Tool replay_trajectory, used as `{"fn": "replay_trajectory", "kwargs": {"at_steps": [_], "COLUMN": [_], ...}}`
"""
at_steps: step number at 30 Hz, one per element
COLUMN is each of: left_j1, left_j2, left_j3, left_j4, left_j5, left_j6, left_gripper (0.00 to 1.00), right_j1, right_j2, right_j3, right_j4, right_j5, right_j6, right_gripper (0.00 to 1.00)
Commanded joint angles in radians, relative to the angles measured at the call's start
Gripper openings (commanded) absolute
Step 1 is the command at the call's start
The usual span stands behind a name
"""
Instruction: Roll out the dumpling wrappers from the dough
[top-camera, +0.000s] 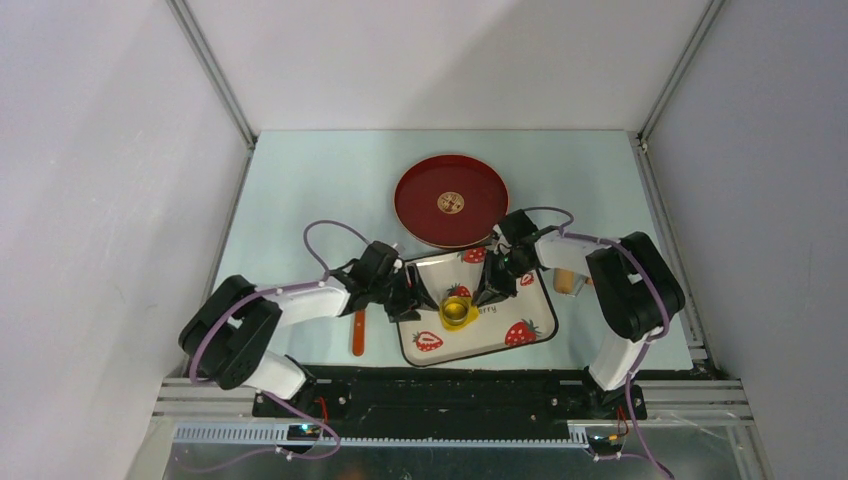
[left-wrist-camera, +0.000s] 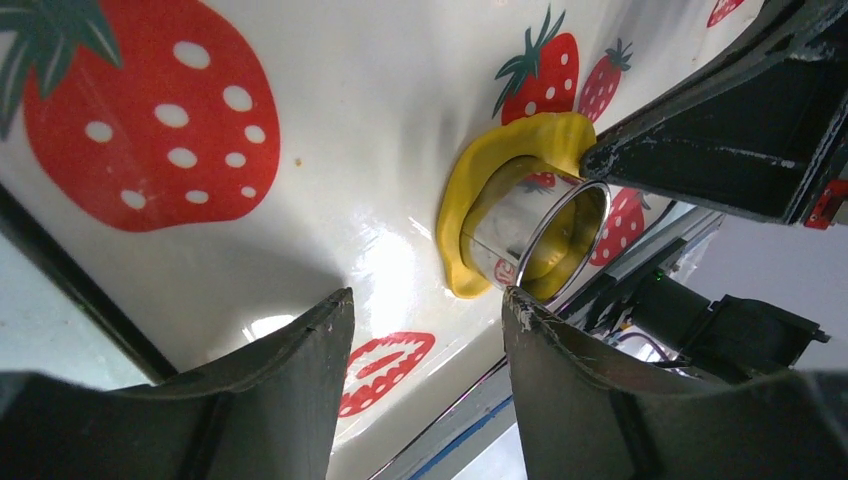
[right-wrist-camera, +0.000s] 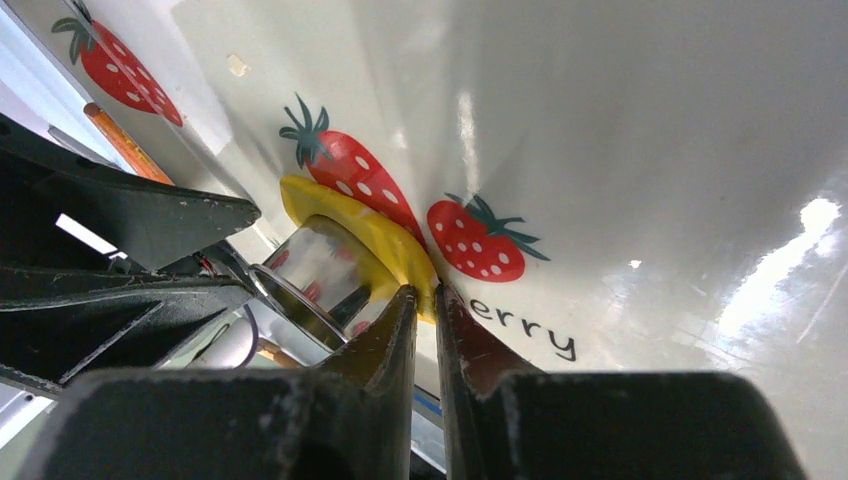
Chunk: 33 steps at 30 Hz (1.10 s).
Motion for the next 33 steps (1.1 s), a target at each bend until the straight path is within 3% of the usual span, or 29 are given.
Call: {"fn": "replay_trajectory", "kwargs": {"at_steps": [1,23,29,33], "left_j1": [0.012,0.019,0.019,0.019], "left_j2": [0.072,0.117,0.117,0.118], "left_j3": [-0.006,0.014,0.014,0.014], "left_j4": [-0.09,-0.109,-0.109,-0.109], "left_j5": [-0.058,-0.06,-0.06,-0.059], "left_j6": [0.01,0.019,0.021,0.023], "left_gripper": [0.63,0.62,0.62,0.62], "right_j1": [0.023,0.052,0.023,-0.031], "right_j2": [-0.049,-0.213,-0.257,-0.205], "right_j3": [0.011,-0.11,-0.11,-0.11], "right_j4": [-0.048,-0.109,-0.096,-0.03], "right_j5": [-0.02,0.019,0.038,-0.02], "right_j6": [-0.014,-0.004,-0.003,0.0], "right_gripper": [0.16,0.18,0.45,0.47]}}
